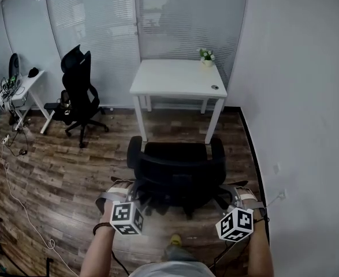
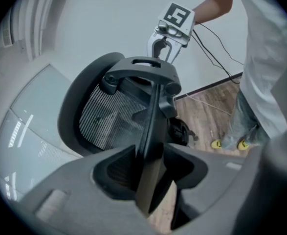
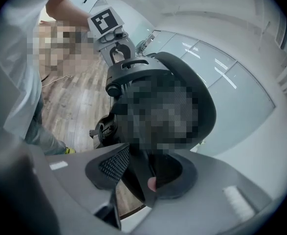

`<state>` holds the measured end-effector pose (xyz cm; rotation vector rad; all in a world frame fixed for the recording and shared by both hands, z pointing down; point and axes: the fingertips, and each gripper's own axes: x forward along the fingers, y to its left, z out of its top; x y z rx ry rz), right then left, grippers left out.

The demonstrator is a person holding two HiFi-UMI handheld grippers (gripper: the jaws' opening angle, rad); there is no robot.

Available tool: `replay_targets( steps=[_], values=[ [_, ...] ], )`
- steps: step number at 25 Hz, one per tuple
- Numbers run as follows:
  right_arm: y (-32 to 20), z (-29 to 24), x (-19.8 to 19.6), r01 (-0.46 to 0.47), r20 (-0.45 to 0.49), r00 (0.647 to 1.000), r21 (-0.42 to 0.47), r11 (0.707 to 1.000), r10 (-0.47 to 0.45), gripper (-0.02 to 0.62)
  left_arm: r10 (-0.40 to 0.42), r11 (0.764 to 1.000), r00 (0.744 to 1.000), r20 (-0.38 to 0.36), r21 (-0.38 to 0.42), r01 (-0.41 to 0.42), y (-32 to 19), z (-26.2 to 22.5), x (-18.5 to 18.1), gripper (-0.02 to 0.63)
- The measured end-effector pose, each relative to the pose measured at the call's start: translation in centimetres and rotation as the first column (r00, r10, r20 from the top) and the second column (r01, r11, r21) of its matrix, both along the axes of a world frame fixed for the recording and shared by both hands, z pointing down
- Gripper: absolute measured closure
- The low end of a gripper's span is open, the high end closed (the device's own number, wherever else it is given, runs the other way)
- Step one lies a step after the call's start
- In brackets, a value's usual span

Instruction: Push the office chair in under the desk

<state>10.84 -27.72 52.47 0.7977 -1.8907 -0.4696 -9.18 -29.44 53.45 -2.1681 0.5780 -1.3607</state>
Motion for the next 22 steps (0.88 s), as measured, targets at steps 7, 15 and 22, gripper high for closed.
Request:
replay_targets(
  steps=[7, 15, 22],
  values=[
    [-6.7, -0.3, 0.7, 0.02, 0.006, 1.0, 0.001, 1.0, -0.02, 0.448, -0.02, 1.0, 1.0, -0.002, -0.018, 0.02, -6.5, -0.3, 0.6, 0.428],
    [-15.0, -0.4, 1.4, 0.012, 0.007, 1.0, 0.004, 1.0, -0.012, 0.449, -0.034, 0.999, 0.999, -0.024, 0.026, 0.035, -14.8, -0.3, 1.4, 0.417],
    [-21.7, -0.6, 1.1, -0.008, 0.015, 1.0, 0.016, 1.0, 0.007, 0.448, -0.019, 0.999, 0.999, -0.033, 0.03, 0.02, -21.7, -0.5, 1.1, 0.417]
  ],
)
